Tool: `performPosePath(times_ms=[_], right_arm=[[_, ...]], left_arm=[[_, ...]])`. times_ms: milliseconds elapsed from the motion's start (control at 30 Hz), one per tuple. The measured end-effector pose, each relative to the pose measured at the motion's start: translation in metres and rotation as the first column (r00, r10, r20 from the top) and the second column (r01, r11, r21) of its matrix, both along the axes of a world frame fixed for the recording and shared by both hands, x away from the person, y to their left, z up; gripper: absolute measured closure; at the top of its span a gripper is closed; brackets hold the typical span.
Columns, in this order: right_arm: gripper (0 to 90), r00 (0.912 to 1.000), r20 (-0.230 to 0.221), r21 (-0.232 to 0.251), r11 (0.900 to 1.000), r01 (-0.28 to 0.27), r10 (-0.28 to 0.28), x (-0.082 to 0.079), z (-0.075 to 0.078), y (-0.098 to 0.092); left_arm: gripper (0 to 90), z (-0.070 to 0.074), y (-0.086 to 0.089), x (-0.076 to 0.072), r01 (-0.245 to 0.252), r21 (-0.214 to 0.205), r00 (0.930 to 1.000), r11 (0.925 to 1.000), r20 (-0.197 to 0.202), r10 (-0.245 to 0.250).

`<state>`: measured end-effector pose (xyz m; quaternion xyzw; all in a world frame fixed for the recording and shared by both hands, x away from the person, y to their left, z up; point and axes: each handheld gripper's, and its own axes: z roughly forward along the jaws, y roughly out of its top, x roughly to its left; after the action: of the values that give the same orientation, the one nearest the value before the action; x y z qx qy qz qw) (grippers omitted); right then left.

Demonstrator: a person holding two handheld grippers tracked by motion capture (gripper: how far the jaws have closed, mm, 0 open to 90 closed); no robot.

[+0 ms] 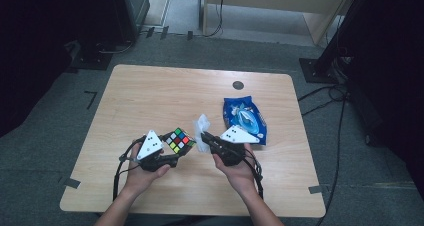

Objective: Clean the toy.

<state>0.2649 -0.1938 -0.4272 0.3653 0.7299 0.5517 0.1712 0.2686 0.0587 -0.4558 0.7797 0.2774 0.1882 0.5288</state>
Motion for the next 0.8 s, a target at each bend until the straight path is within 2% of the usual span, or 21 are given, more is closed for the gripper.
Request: performPosePath(times_ms=[100,233,600,800], right_arm=[[87.3,0.9996,0.016,0.037,0.999,-0.025,0.024,-0.006,0.012,0.001],[87.2,0.9979,0.027,0.066,0.9959,-0.061,0.059,-0.01,0.017,0.004],[87.1,0.9932,-0.02,0.109,0.9878,-0.112,0.115,-0.004,0.008,0.006],[86.9,0.9919,-0.047,0.133,0.9849,-0.111,0.118,0.0,0.003,0.003]], left_arm=[[34.1,-0.002,-0.005,-0.003,0.025,0.014,0.9996,0.9996,0.011,-0.025],[34.1,-0.003,-0.01,-0.006,0.046,0.018,0.9987,0.9988,0.022,-0.046],[34.1,-0.002,-0.016,-0.012,0.098,0.01,0.9944,0.9951,0.038,-0.098],[34.2,-0.002,-0.017,-0.013,0.102,0.021,0.9937,0.9946,0.046,-0.103]])
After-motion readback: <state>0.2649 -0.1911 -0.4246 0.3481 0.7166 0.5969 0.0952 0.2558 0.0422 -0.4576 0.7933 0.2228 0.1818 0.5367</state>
